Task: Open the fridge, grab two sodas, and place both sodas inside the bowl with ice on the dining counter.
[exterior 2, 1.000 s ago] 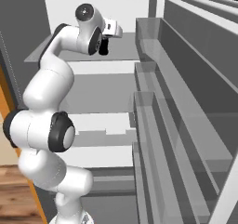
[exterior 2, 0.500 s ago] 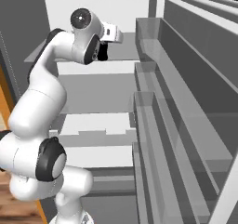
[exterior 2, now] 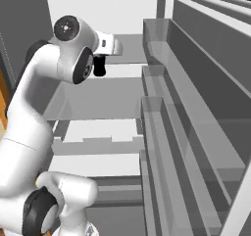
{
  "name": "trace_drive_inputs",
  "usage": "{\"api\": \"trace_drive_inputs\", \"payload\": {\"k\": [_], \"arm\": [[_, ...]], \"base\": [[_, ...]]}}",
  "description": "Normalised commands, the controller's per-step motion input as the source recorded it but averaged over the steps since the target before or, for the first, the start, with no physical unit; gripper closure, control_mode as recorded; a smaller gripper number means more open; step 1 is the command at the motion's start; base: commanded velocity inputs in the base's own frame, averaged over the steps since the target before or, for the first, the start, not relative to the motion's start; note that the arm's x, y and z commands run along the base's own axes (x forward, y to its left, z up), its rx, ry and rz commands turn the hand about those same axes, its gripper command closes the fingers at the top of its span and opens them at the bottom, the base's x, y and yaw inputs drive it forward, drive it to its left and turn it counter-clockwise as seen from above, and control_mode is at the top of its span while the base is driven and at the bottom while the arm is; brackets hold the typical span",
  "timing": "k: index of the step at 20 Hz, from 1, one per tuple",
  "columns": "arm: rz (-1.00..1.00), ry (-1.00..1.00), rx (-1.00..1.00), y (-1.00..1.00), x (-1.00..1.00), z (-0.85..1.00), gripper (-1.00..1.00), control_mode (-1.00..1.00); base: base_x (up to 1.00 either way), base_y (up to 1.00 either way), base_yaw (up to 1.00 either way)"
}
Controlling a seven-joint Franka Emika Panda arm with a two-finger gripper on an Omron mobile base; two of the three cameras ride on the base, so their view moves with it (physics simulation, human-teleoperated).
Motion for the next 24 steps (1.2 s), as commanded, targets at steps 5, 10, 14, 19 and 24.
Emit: {"api": "trace_drive_inputs", "payload": {"k": [5,10,14,19,24], "arm": [[-0.06,0.01,-0.05,0.12,-1.00,-0.19,1.00,-1.00],[-0.09,0.00,-0.02,0.14,-1.00,-0.26,1.00,-1.00],[-0.08,0.00,0.00,0.14,-1.00,-0.20,1.00,-1.00],[0.00,0.00,0.00,0.00,0.00,0.00,1.00,1.00],[0.00,0.00,0.00,0.00,0.00,0.00,1.00,1.00]], "base": [[0.00,0.00,0.00],[0.00,0.00,0.00],[0.00,0.00,0.00],[-1.00,0.32,-0.06],[-1.00,0.51,-0.05]]}}
